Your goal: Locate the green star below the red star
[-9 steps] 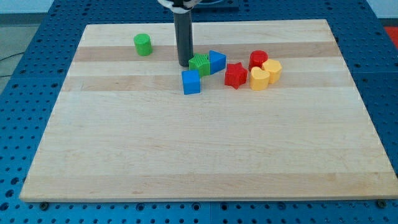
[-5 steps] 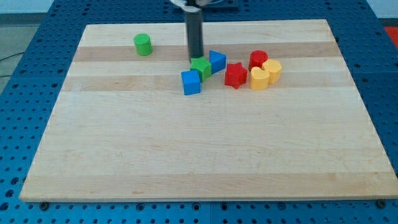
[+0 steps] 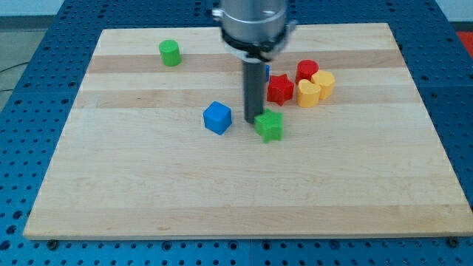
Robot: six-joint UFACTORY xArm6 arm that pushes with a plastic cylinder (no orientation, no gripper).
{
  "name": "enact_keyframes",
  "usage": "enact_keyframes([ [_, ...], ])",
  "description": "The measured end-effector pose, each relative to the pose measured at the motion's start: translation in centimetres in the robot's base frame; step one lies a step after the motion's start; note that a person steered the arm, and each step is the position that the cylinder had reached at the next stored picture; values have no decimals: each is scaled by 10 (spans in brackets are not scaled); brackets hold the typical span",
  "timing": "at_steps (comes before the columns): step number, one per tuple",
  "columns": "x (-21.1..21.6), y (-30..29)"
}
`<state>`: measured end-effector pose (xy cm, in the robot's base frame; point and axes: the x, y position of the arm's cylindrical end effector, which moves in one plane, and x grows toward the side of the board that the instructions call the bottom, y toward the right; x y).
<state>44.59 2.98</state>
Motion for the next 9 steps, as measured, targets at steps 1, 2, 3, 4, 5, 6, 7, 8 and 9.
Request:
enact_keyframes([
  [1,17,-3],
  [2,46,-40],
  [3,84,21],
  [4,48,42],
  [5,29,46],
  [6,31,49],
  [7,25,42],
  [8,29,33],
  [9,39,-14],
])
